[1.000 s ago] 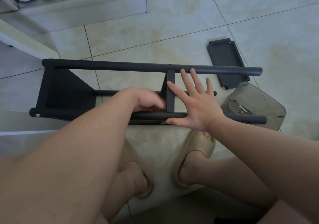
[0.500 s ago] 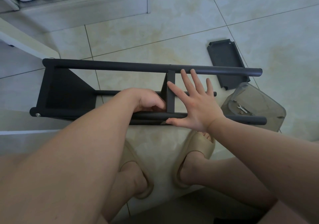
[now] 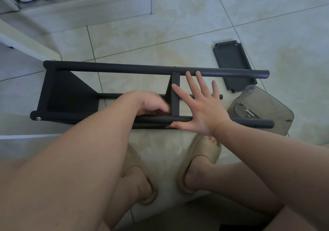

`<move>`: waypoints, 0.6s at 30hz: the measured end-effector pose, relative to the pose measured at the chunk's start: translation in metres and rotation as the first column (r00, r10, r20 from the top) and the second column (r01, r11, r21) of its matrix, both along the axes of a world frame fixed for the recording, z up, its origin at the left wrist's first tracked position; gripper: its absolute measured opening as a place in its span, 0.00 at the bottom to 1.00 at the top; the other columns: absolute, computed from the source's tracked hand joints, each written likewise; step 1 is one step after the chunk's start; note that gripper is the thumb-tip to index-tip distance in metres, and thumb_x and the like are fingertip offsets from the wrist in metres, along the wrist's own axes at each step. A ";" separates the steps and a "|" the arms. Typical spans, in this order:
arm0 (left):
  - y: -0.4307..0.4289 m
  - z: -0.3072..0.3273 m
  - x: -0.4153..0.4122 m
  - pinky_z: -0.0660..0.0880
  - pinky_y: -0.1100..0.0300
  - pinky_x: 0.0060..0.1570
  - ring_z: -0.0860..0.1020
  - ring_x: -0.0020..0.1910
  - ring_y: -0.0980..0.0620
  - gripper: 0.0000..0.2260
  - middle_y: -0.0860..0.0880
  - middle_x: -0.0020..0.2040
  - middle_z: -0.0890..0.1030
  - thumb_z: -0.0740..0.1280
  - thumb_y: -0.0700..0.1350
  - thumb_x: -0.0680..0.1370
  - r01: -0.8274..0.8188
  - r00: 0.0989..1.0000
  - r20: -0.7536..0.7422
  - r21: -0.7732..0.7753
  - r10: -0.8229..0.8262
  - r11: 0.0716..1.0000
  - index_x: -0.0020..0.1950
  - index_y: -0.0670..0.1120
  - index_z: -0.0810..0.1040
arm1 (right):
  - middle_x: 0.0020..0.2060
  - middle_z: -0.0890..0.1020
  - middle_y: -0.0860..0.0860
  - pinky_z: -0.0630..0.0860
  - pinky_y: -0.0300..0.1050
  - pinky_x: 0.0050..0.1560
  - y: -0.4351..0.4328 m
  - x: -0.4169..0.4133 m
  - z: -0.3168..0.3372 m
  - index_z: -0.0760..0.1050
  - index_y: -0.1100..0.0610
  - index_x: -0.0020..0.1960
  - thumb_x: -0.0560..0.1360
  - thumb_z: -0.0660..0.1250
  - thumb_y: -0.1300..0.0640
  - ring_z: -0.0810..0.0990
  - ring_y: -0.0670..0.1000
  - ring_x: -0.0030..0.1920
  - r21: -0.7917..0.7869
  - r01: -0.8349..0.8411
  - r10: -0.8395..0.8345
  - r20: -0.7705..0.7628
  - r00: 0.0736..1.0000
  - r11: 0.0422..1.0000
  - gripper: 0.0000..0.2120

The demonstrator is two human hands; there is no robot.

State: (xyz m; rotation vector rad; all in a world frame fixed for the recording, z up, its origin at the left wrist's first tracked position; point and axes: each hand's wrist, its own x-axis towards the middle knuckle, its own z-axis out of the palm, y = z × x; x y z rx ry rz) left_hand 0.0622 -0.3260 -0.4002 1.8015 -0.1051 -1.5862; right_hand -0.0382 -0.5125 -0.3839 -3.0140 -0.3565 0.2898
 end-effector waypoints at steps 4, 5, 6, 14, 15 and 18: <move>0.003 0.000 0.001 0.75 0.58 0.50 0.81 0.40 0.52 0.12 0.49 0.39 0.84 0.66 0.39 0.76 0.006 0.998 -0.061 -0.027 -0.008 1.000 0.38 0.48 0.87 | 0.82 0.43 0.56 0.47 0.76 0.74 0.000 0.000 -0.001 0.46 0.42 0.82 0.67 0.49 0.18 0.39 0.62 0.81 0.004 0.004 -0.004 0.006 1.000 1.000 0.51; 0.003 0.000 0.001 0.76 0.58 0.51 0.82 0.42 0.51 0.10 0.48 0.41 0.85 0.66 0.39 0.76 -0.002 0.997 -0.074 -0.025 0.001 1.000 0.41 0.47 0.87 | 0.82 0.44 0.56 0.48 0.76 0.74 0.001 0.000 -0.001 0.46 0.42 0.82 0.67 0.50 0.18 0.39 0.62 0.81 0.003 0.003 -0.003 0.010 1.000 1.000 0.51; 0.003 -0.001 0.000 0.76 0.58 0.51 0.83 0.42 0.51 0.08 0.47 0.42 0.85 0.67 0.40 0.76 -0.013 0.997 -0.072 -0.019 0.012 1.000 0.44 0.46 0.87 | 0.82 0.44 0.56 0.48 0.77 0.74 0.001 -0.001 -0.001 0.46 0.42 0.82 0.67 0.50 0.18 0.40 0.62 0.81 0.000 0.001 -0.001 0.014 1.000 1.000 0.51; 0.001 -0.001 0.001 0.75 0.63 0.42 0.82 0.36 0.54 0.13 0.50 0.36 0.84 0.67 0.39 0.75 0.013 1.000 -0.016 -0.009 -0.013 1.000 0.34 0.49 0.86 | 0.82 0.45 0.57 0.48 0.77 0.74 0.000 0.000 -0.002 0.47 0.42 0.82 0.67 0.49 0.18 0.40 0.63 0.81 0.004 -0.005 0.005 0.029 1.000 1.000 0.50; 0.002 -0.001 0.001 0.75 0.61 0.45 0.83 0.38 0.54 0.13 0.49 0.38 0.85 0.67 0.39 0.76 0.008 0.999 -0.031 -0.013 -0.008 1.000 0.35 0.49 0.87 | 0.82 0.45 0.57 0.48 0.77 0.74 0.000 0.000 -0.002 0.46 0.42 0.82 0.67 0.49 0.18 0.40 0.63 0.81 0.002 -0.008 0.008 0.029 1.000 1.000 0.50; 0.003 -0.001 0.001 0.75 0.58 0.55 0.83 0.47 0.51 0.11 0.47 0.46 0.86 0.66 0.39 0.77 -0.011 0.997 -0.073 -0.027 0.009 1.000 0.43 0.47 0.88 | 0.83 0.45 0.57 0.47 0.77 0.73 0.000 0.000 -0.002 0.47 0.42 0.82 0.67 0.50 0.18 0.41 0.63 0.81 0.003 -0.002 0.002 0.032 0.999 1.000 0.51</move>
